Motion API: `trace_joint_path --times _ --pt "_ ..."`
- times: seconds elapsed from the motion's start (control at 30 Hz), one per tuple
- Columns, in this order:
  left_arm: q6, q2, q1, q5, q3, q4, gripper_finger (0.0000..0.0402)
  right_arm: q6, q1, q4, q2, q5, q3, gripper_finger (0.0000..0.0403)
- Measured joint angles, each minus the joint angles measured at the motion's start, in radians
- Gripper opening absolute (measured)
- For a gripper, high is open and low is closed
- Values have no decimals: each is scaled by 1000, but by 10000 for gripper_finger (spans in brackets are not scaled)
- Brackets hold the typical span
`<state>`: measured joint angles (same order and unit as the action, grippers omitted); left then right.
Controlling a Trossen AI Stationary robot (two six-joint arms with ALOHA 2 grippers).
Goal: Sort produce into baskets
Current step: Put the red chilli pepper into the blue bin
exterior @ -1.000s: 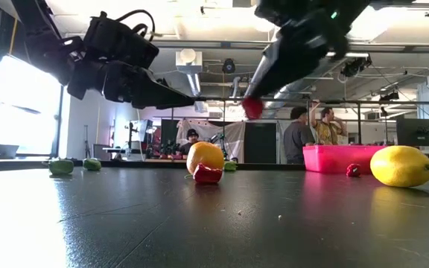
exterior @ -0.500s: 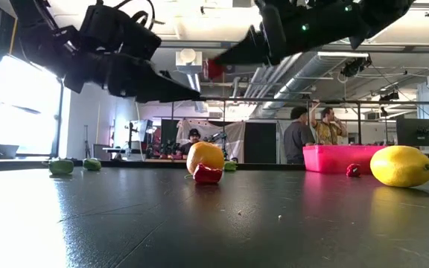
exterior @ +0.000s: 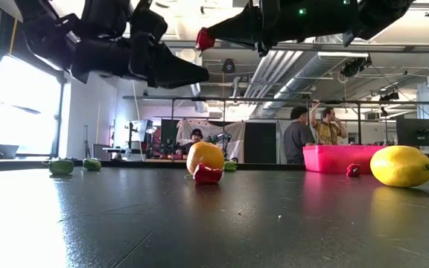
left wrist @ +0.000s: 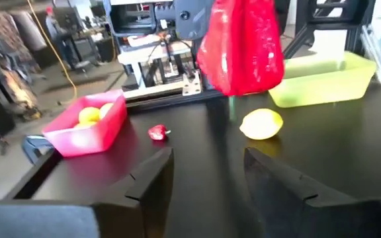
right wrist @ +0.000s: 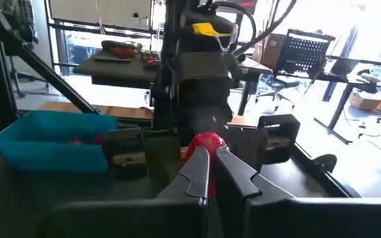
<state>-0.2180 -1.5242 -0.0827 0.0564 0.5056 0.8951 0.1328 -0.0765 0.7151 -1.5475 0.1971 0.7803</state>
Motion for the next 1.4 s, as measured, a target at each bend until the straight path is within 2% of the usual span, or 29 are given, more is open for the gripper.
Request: trace_joint_path --times 0.23,0.5,0.63,0.8,0.93,1.07,1.2,1.3,1.4 --pt "-79 3 40 -17 0 47 132 -28 -2 -16 0 4 0 0" --pt "-65 19 54 -17 1 45 101 -28 -3 -20 -1 5 0 0" --pt "-48 20 55 -17 1 46 71 -39 -3 -20 -1 5 0 0" --pt "-46 20 54 -21 1 45 10 -46 -3 -22 -5 4 0 0" --pt "-45 20 54 -21 0 45 3 -46 -3 -19 -15 4 0 5" --pt "-55 22 54 -21 0 27 1 -40 -3 -23 -16 32 0 40" --pt "-71 62 50 -14 1 -43 1 -19 -3 -22 -11 79 6 112" --pt "-72 131 53 -13 1 -142 0 4 -2 -25 -2 99 27 166" --pt "-65 236 54 -13 2 -301 0 58 -2 -26 20 99 40 203"
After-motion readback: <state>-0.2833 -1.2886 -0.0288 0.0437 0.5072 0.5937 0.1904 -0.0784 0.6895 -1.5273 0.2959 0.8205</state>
